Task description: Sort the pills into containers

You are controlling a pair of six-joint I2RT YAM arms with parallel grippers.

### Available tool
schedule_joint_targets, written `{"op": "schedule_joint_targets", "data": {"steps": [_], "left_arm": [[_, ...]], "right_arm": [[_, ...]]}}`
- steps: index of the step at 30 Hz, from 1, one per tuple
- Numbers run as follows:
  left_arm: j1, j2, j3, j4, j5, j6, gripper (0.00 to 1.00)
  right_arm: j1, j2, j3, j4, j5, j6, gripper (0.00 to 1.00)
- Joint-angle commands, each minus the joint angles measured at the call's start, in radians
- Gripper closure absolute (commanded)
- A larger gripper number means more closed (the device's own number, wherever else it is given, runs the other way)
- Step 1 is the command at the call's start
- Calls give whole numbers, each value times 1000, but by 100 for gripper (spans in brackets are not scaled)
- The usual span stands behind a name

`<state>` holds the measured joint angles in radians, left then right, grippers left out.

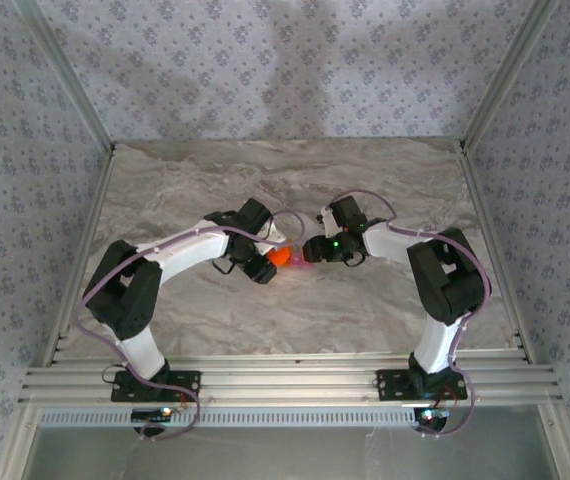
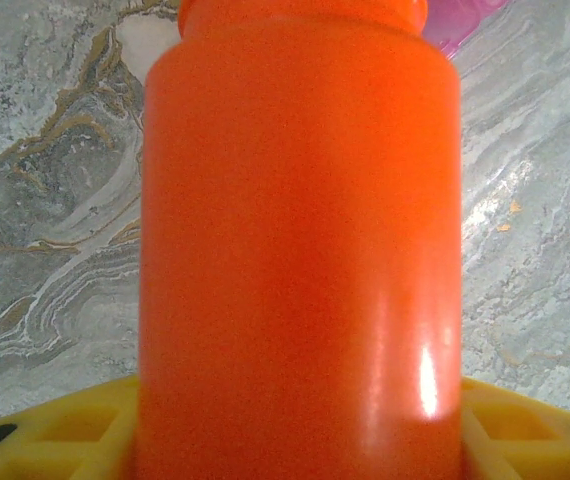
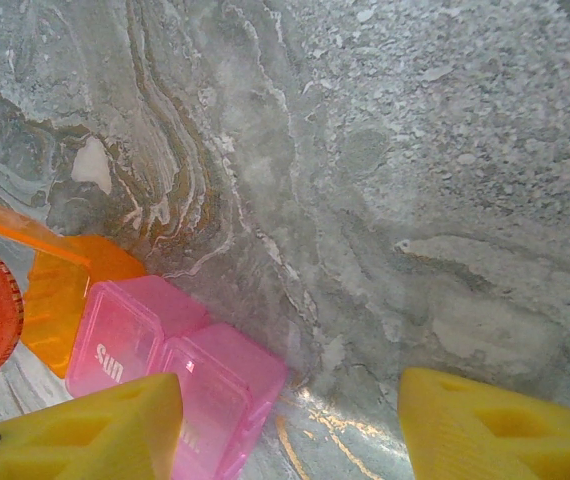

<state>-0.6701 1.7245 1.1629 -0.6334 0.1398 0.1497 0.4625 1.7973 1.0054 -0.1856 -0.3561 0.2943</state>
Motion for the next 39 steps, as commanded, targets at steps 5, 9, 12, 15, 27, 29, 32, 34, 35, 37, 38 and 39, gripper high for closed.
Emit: {"op": "schedule_joint_targets", "data": {"steps": [5,9,12,15,27,29,32,34,35,37,38,39], "left_arm": [[-9,16,30,-39,-11,22,100],[-9,20,45,-77,-12,29,100],[-9,24,58,-91,-11,31,100],[-9,32,69,-105,-10,35,100],[-12,62,121,-147,-16,45,100],[-13,66,129,-151,-16,47,100],[-14,74,136,-158,-22,51,100],[-13,82,142,-166,-27,53,100],[-13,85,145,-171,-29,55,100],[-13,89,151,-179,-32,59,100],[-13,90,153,-183,-35,60,100],[-13,90,155,-186,-37,61,100]], "right_arm": [[3,35,16,-21,-15,-8,39],[2,36,16,-21,-16,-8,39],[2,36,17,-21,-17,-8,39],[2,37,18,-21,-20,-6,39],[3,39,21,-23,-23,-5,39],[3,39,21,-24,-23,-6,39],[4,38,21,-24,-23,-6,39],[3,38,21,-24,-23,-6,39],[3,39,20,-25,-23,-6,39],[2,39,21,-25,-23,-6,39],[4,39,21,-24,-23,-6,39],[3,40,22,-25,-24,-7,39]]}}
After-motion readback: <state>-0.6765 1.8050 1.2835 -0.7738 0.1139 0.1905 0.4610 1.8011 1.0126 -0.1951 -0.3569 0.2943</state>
